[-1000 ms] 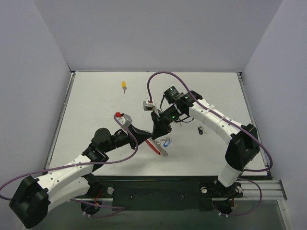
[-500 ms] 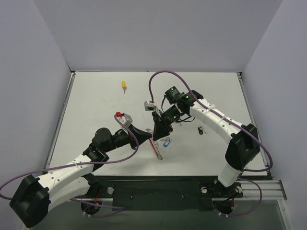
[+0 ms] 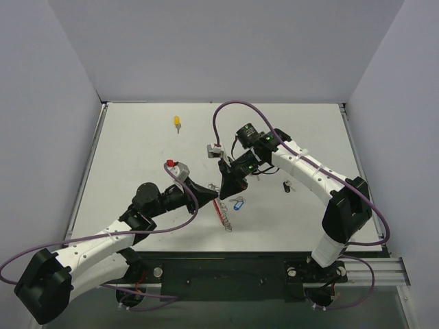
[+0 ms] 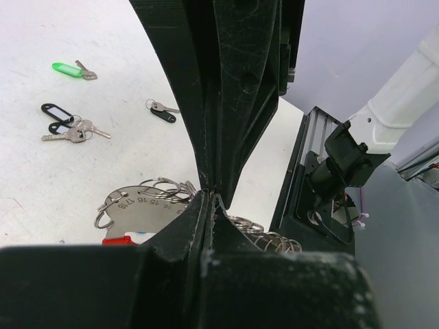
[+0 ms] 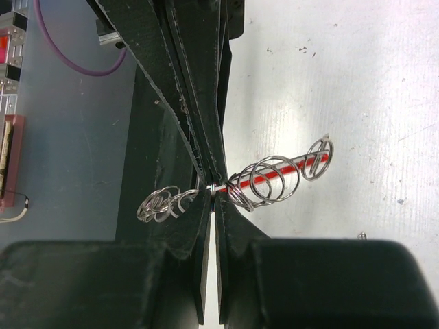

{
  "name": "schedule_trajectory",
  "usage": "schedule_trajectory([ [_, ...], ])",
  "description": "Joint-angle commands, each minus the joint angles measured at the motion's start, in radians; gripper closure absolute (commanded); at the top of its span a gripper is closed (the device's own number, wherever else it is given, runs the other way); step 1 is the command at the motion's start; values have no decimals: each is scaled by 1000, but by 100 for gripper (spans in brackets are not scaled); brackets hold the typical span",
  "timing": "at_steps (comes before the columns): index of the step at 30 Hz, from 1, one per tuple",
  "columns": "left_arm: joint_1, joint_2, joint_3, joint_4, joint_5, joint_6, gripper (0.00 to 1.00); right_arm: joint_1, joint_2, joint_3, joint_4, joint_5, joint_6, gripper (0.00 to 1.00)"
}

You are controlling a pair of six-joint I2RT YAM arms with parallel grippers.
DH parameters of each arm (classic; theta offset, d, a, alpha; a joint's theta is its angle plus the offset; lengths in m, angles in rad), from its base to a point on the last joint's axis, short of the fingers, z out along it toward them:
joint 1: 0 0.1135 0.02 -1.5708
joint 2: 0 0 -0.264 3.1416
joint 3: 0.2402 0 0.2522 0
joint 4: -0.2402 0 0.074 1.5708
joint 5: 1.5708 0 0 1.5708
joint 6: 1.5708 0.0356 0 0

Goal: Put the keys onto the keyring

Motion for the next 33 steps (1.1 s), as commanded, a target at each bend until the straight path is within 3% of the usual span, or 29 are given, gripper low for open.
schedule_trajectory([
  [1, 6, 0, 5, 59, -25, -42, 100, 0, 3, 36, -56, -27, 12, 100],
  [3, 16, -17, 3, 42, -42, -65, 91, 0, -1, 34, -97, -4, -52, 100],
  [6, 36, -81, 0, 1, -68, -84, 60, 3, -4, 60, -184, 74, -213, 100],
  [8, 40, -135, 5, -53, -91, -70, 53, 6, -7, 67, -294, 114, -345, 100],
  [13, 34, -253, 49, -220, -108, 33, 48, 35, -58, 42, -407, 211, -618, 100],
  [16, 23, -276, 81, -285, -30, 143, 47, 69, -98, 24, -407, 301, -701, 100],
  [22, -59, -250, 66, -222, 64, 275, 47, 103, -148, 14, -442, 409, -798, 100],
  [33, -283, -195, 39, -303, -176, 444, 51, 89, -170, 19, -589, 288, -959, 100],
])
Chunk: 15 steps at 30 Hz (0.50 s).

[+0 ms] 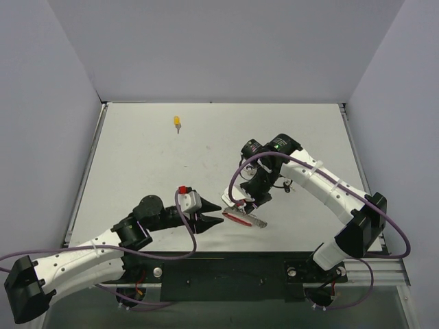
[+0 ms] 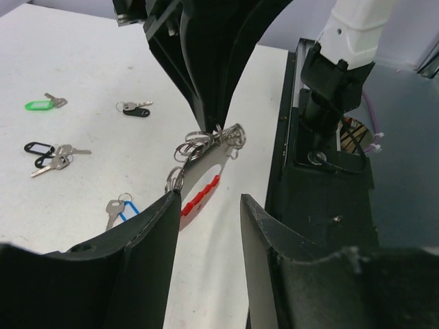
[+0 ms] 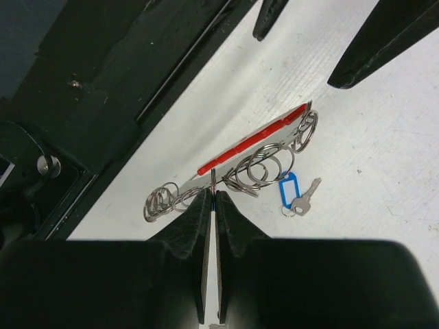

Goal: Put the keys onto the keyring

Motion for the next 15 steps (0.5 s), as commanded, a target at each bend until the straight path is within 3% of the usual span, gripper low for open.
schedule_trajectory([
  [1, -50, -16, -10, -35, -140, 94, 51, -12, -26, 2, -122, -85, -89, 100],
  [6, -104, -15, -16, -64, -277, 157, 55, -23, -21, 2, -134, -97, -93, 100],
  [15, -132, 11, -44, 81, -257, 110, 57, -52, -18, -8, -146, -139, -109, 100],
])
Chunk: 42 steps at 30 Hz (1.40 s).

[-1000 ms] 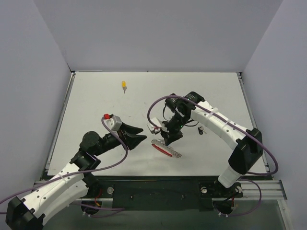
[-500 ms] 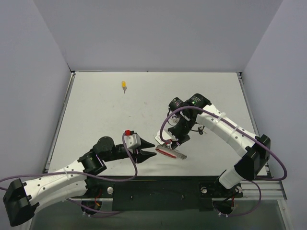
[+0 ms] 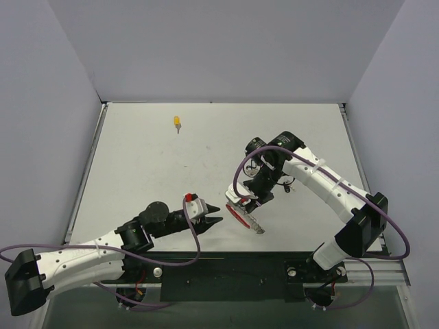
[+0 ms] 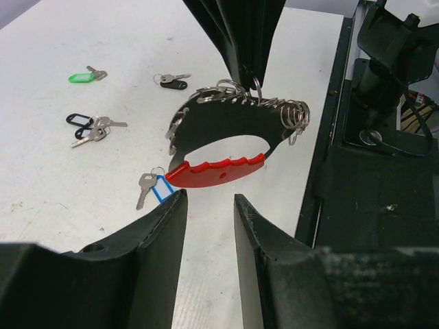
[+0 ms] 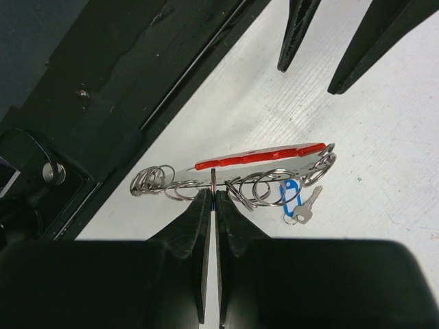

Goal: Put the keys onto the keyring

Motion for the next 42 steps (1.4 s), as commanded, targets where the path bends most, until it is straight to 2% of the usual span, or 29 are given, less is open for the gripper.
schedule_trajectory([
  [1, -23, 2, -10, 139, -1, -22, 57, -12, -18, -8, -99, -73, -42, 100],
  [8, -86, 122, -16, 331, -6, -87, 60, -12, -10, -13, -102, -90, -40, 100],
  [16, -140, 280, 33, 420, -70, -96, 69, -15, 0, -16, -107, -119, -35, 100],
  [22, -163, 308, 33, 475, -148, -88, 70, -18, 6, -20, -109, -134, -32, 100],
  [42, -192, 354, 51, 553, -193, -82, 71, -30, 25, -23, -107, -162, -19, 100],
])
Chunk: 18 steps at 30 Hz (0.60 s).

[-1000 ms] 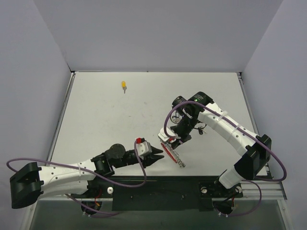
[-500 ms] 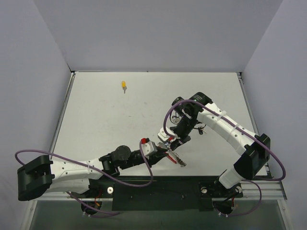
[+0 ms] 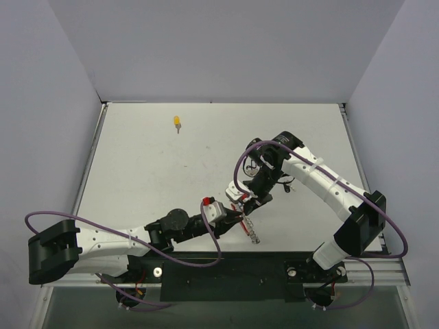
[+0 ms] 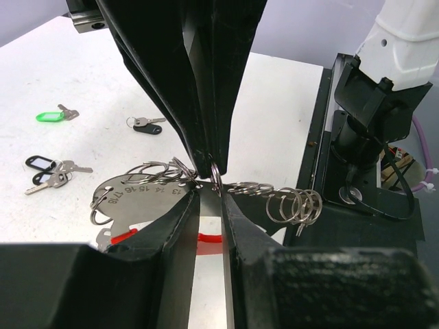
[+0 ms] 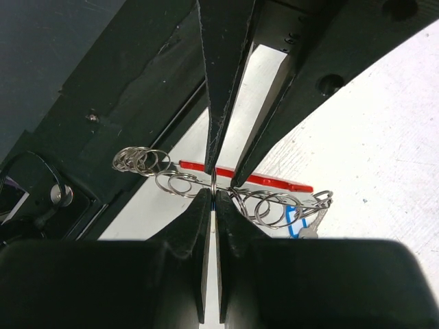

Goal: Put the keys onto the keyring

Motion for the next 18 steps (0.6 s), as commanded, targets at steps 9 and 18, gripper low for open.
schedule_trajectory([
  [9, -13, -5, 46, 95, -13, -6, 77, -28, 15, -7, -103, -97, 5, 100],
  [18, -13, -12, 38, 107, -7, -13, 78, -45, 18, -10, -103, -122, 9, 100],
])
